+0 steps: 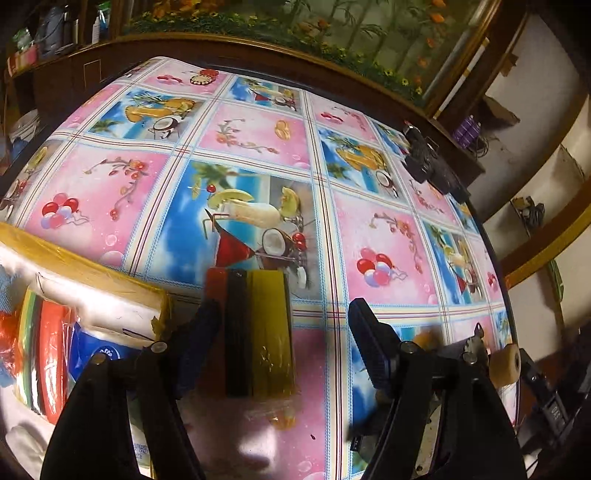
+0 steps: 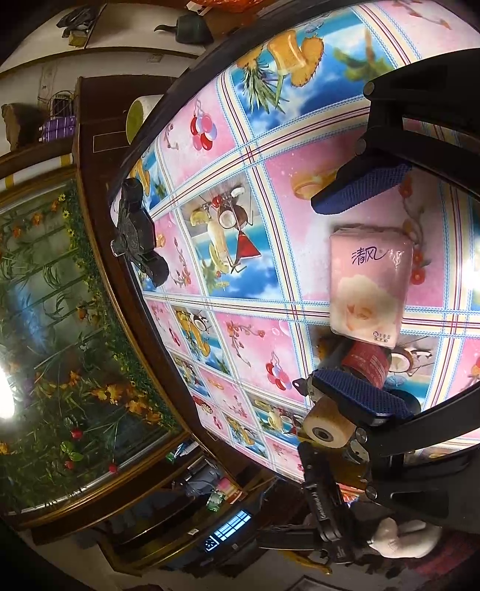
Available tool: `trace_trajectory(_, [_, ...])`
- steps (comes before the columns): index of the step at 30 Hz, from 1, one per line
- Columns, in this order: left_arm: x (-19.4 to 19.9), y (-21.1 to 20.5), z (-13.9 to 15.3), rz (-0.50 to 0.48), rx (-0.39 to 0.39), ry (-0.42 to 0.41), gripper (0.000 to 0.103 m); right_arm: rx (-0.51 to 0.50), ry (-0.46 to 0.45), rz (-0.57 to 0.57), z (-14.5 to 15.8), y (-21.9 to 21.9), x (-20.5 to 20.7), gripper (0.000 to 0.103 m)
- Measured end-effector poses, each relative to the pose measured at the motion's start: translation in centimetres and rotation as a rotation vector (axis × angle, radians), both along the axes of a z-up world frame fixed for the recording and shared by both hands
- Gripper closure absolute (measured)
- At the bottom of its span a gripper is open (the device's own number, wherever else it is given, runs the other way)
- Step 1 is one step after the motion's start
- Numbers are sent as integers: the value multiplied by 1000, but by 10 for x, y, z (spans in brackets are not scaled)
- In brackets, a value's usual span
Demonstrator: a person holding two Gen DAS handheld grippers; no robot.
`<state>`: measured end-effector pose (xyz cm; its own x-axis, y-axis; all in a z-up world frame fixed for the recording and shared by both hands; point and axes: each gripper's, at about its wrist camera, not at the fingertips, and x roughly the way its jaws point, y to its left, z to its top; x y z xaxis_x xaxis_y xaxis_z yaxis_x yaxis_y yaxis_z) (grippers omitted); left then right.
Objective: Organize soft objects
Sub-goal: 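Grasp the wrapped sponge strips with the left tool while the right tool grasps the pink tissue pack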
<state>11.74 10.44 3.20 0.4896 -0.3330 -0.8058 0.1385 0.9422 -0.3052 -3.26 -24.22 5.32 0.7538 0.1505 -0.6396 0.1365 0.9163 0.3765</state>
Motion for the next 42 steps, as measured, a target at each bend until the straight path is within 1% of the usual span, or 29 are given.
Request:
trace_trajectory(2, [-6,-12,-2,-55,47,7,32,3,4,2,0,0,1,17])
trace_trajectory(4, [-13,-21,-1,-96,46,18,33,2,7,3,-1,0,1,17])
trace_trajectory(5, [-15,-23,0,-108,40,22,37,1,8,3,-1,1,2,17])
trace_trajectory(6, [-16,-24,2,-122,13,27,53,0,9,3,-1,1,2,17])
trace_trajectory(7, [-16,-25,3,-135,-27,46,58,-1,11,2,-1,1,3,17])
trace_trajectory(8, [-15,-26,5,-130,-38,54,58,0,14,1,-2,0,3,17])
trace_trajectory(9, [-14,-27,7,-125,-19,44,58,1,16,0,-2,0,3,17])
trace_trajectory(11, [-12,-31,6,-120,53,22,57,2,19,-2,-3,0,4,17])
trace_trajectory(13, [-11,-32,-1,-117,107,22,52,2,17,-4,-2,-1,4,17])
trace_trajectory(14, [-12,-32,-1,-125,124,-2,43,3,15,-6,-2,-2,4,17])
trace_trajectory(15, [-13,-34,-3,-133,152,-7,29,5,13,-9,-1,-2,3,17])
trace_trajectory(16, [-15,-37,-6,-142,185,-13,25,8,12,-11,-1,-3,3,17])
trace_trajectory(17, [-17,-38,-6,-139,195,-34,21,11,9,-15,-1,-5,2,17])
trace_trajectory(19, [-15,-35,-9,-127,175,-21,17,23,1,-36,1,-12,1,17])
trace_trajectory(21, [-14,-34,-10,-124,179,-24,12,40,1,-61,-1,-20,0,17])
trace_trajectory(25, [-14,-34,-10,-130,179,-27,12,86,37,-90,-10,-32,5,16])
trace_trajectory(26, [-14,-33,-9,-140,176,-19,14,86,45,-87,-11,-32,7,16])
trace_trajectory(27, [-14,-32,-9,-138,185,-17,25,80,53,-83,-12,-30,9,16])
trace_trajectory(28, [-16,-31,-8,-135,199,-18,31,70,61,-77,-13,-28,11,16])
trace_trajectory(29, [-19,-28,-7,-136,191,-17,44,55,69,-66,-14,-24,14,16])
trace_trajectory(30, [-21,-25,-5,-135,190,-13,62,37,73,-58,-14,-20,15,16])
trace_trajectory(32, [-26,-18,-4,-143,172,7,74,-11,91,-45,-15,-13,19,16])
trace_trajectory(34, [-36,-14,-5,-177,170,28,74,-33,112,-26,-18,-7,22,18])
trace_trajectory(37, [-59,-19,-9,-255,199,62,74,-53,146,-2,-22,0,26,20])
trace_trajectory(38, [-67,-22,-15,-296,181,112,74,-67,147,1,-22,2,28,20])
trace_trajectory(39, [-76,-25,-12,-317,189,82,74,-76,148,8,-22,5,29,21])
trace_trajectory(40, [-84,-28,-12,-341,195,88,74,-78,151,15,-22,7,30,21])
trace_trajectory(42, [-93,-28,-5,-337,174,45,74,-104,156,18,-22,10,30,21])
